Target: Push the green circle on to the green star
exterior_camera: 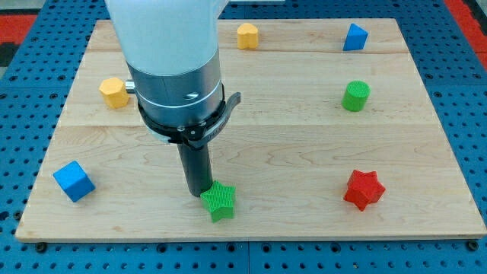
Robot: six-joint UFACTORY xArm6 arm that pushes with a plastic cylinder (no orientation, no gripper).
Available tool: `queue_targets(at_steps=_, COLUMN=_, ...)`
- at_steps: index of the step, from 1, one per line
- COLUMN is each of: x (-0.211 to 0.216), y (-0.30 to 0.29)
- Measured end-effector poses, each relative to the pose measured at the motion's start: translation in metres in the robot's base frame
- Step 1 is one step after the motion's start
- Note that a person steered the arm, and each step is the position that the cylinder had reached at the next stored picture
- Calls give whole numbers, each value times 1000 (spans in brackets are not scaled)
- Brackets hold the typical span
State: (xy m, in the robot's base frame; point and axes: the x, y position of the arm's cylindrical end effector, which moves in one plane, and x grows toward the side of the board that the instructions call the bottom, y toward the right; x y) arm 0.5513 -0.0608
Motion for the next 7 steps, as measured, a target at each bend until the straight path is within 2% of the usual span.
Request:
queue_targets(at_steps=2, x=-5, y=-11)
queue_targets(at_steps=3, x=-41, y=31)
queue_targets(at_steps=4, x=-94, y=138)
queue_targets(at_steps=5, x=-121, y=253)
queue_targets(at_steps=6, x=-123, y=330)
queue_targets(at_steps=7, x=-170, y=327)
